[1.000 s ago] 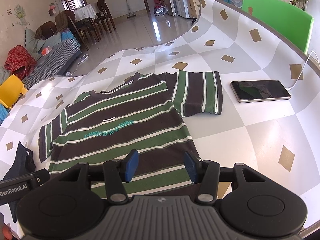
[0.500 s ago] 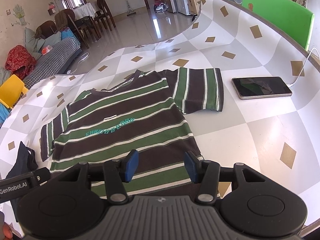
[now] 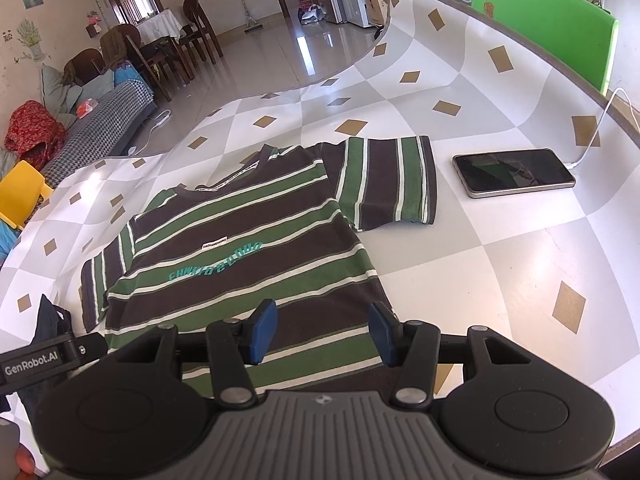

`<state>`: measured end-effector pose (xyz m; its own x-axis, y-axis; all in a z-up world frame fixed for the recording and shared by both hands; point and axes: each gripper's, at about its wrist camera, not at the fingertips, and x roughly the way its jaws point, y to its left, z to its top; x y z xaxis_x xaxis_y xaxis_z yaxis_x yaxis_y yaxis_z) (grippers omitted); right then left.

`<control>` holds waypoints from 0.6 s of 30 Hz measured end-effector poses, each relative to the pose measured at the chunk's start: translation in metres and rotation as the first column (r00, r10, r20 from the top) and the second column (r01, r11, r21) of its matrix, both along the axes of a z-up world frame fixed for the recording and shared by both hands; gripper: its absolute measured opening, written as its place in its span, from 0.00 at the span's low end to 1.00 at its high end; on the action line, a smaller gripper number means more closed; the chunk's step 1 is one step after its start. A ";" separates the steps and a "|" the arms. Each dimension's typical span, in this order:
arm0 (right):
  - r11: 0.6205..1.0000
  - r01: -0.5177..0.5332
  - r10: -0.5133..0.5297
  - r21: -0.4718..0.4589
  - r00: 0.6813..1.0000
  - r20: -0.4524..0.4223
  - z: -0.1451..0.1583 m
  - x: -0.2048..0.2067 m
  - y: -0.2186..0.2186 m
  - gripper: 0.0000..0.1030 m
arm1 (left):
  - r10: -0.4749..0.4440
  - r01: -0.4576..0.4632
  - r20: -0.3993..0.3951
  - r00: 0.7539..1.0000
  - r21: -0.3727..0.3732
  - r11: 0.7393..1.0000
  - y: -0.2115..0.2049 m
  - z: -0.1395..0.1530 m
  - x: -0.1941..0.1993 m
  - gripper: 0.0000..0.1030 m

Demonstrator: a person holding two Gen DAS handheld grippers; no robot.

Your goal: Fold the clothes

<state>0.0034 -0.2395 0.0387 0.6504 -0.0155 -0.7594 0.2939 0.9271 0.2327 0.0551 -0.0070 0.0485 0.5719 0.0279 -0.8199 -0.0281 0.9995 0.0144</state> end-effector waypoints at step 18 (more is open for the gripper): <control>1.000 -0.014 0.013 -0.015 1.000 -0.020 0.002 0.006 0.004 0.48 | 0.007 -0.007 0.002 1.000 -0.017 1.000 -0.003 0.006 0.007 1.00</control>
<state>0.0098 -0.2351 0.0404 0.6354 -0.0188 -0.7720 0.2859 0.9344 0.2126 0.0619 -0.0103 0.0542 0.5731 0.0178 -0.8193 -0.0355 0.9994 -0.0031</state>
